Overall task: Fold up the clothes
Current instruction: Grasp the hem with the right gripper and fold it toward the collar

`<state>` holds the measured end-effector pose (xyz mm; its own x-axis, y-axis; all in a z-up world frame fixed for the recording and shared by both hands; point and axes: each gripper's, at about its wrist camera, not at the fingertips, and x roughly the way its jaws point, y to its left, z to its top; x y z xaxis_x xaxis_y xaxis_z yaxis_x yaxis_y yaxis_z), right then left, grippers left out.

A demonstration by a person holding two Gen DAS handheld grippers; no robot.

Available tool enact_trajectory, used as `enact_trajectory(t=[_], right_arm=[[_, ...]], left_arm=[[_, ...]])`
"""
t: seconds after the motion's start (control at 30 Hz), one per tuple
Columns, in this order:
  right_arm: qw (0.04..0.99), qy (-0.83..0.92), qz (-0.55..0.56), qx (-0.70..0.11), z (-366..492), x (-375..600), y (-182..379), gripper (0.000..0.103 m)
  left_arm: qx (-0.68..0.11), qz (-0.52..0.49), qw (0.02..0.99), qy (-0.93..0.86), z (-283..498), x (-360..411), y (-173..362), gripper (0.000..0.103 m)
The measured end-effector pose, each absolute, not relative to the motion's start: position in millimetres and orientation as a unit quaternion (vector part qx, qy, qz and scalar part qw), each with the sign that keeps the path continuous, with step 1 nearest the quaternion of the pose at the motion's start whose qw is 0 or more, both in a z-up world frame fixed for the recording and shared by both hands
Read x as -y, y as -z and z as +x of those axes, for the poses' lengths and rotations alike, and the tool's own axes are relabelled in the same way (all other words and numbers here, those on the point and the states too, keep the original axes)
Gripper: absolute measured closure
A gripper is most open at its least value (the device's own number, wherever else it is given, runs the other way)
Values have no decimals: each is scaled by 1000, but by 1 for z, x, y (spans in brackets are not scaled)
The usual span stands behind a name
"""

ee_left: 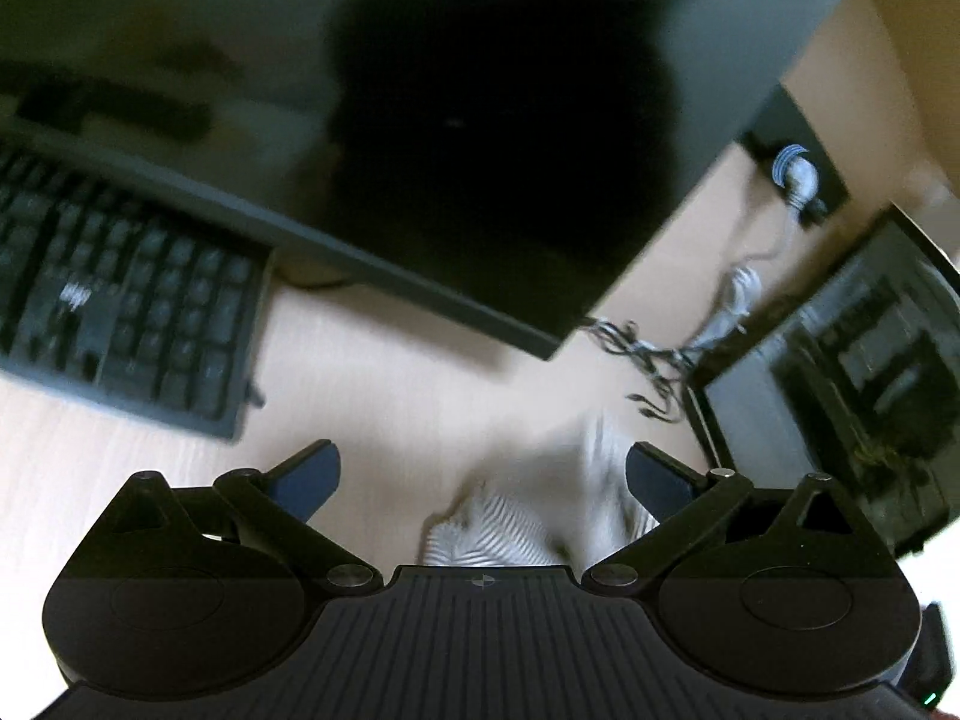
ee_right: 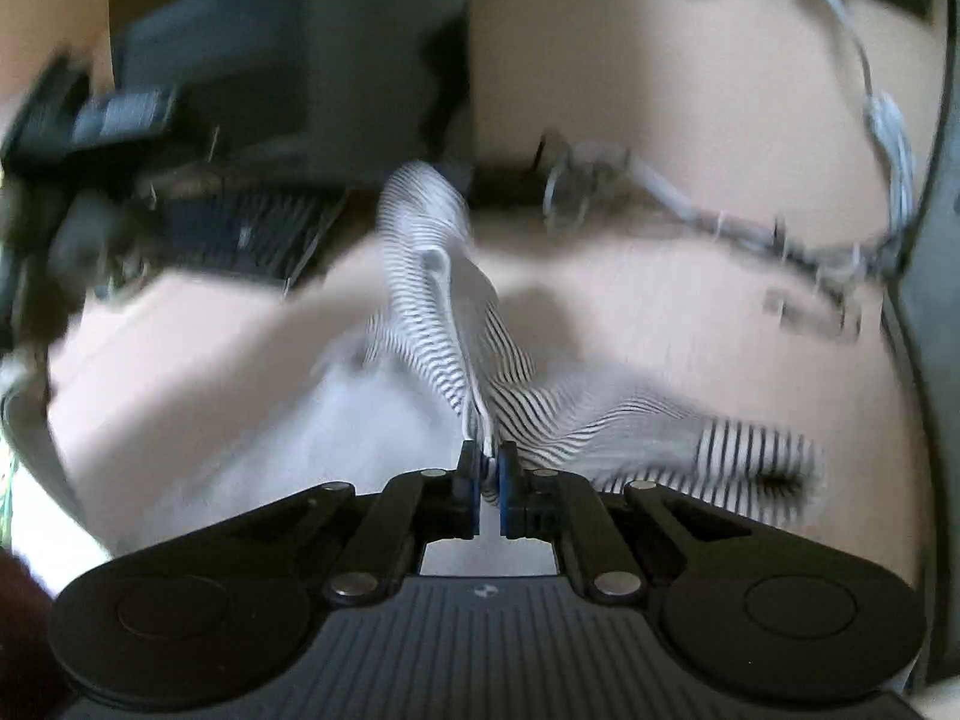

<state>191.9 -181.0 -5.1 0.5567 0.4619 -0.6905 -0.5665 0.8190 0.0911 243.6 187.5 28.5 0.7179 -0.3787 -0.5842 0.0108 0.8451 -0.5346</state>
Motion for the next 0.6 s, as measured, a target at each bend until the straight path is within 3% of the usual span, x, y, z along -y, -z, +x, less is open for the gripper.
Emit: enact_trajectory(t=[0.13,0.3,0.33,0.43,0.53,0.6], right_arm=[[887,-247,-73,-382,166,183,22,98],[895,-234,-54,-376,148,204,5,95],[899,-227,-49,-372,145,212,-1,85],[915,-182,-12,-361,142,245,-18,36],[920,-127,53,-366,157,283,-24,27],[916,-110,91,-374,169,297,-19,22]], left_arm=[[-376,-218,887,157,251,-166,-26,0],[-442,-141,864,193,249,-129,7,0],[-458,-113,861,191,246,-123,17,0],[-485,-40,855,179,235,-114,37,0],[-489,-59,850,189,226,-122,40,0],[-478,-146,839,214,228,-135,33,0]])
